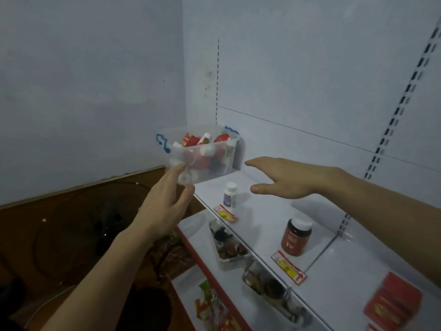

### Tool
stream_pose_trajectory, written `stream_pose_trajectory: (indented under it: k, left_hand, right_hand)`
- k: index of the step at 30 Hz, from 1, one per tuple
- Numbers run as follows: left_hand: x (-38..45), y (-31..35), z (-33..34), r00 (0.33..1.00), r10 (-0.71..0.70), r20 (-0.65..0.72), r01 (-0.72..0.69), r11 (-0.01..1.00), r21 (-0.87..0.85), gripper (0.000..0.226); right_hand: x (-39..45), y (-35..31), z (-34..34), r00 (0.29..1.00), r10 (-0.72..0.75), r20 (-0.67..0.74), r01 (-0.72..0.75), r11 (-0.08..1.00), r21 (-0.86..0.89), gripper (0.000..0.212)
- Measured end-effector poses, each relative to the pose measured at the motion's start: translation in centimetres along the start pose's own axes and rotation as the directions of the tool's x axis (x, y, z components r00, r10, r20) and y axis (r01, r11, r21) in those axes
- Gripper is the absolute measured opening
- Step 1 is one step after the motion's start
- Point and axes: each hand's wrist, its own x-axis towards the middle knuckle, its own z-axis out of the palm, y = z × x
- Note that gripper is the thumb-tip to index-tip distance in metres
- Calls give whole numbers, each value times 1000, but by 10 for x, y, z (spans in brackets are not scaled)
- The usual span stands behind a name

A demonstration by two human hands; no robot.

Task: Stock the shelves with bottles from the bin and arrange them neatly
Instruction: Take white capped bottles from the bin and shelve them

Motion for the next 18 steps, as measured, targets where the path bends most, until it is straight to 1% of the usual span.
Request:
stream_pose_trajectory:
  k: [4,8,14,16,18]
  left_hand:
    - [49,-42,-1,1000,16,-20,-16,1000,-20,56]
    - [113,-86,1,1000,9,-22,-9,1000,6,61]
    - [210,-141,5,999,-25,21,25,1000,14,74]
    - [237,-162,8,999,-41,23,40,999,18,74]
    - [258,-182,13,998,-47,51,45,999,23,74]
  right_hand:
    - [75,-3,-12,998,-59,-36,60,998,28,71]
    - [161,8,-12,993,-107,-48,109,994,29,68]
    - [291,37,-22,991,-122,-54,124,992,27,59]
    - [333,43,-20,993,-108,-45,110,993,45,52]
    - [372,50,-13,996,-90,-16,90,993,74,40]
